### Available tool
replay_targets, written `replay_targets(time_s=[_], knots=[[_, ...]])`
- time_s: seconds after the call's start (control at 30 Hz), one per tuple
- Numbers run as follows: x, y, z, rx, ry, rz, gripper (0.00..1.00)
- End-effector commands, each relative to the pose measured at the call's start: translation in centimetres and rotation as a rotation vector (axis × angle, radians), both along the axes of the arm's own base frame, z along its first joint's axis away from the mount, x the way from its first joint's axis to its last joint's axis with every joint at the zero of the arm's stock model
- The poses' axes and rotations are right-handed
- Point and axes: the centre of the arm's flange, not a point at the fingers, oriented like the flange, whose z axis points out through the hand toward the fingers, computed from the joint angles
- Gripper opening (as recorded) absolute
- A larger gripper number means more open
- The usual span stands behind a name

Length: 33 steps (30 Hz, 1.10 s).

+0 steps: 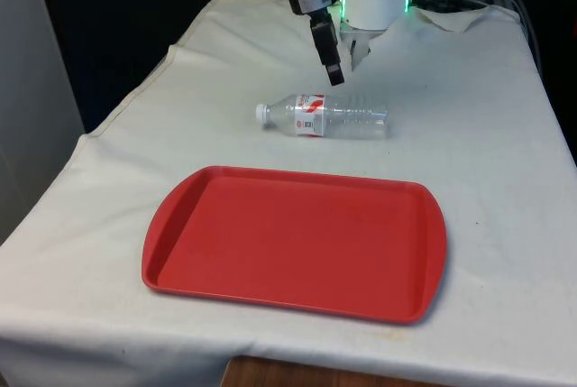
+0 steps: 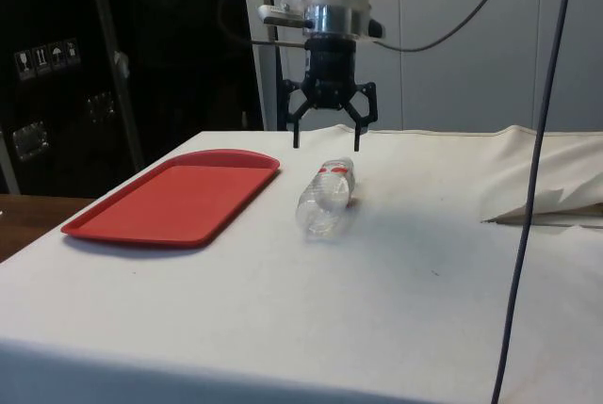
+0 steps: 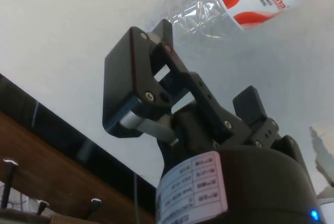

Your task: Place the bottle upright on the tray.

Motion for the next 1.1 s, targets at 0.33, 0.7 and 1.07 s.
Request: replay_targets(time_s=[0.33, 0.7, 1.07], knots=[[-0.1, -0.1, -0.8, 0.037, 0.008, -0.066, 1.0], [0.2, -1.2, -0.9, 0.048, 0.024, -0.101, 1.0], [0.5, -2.8, -1.1, 0.07, 0.053, -0.12, 1.0]])
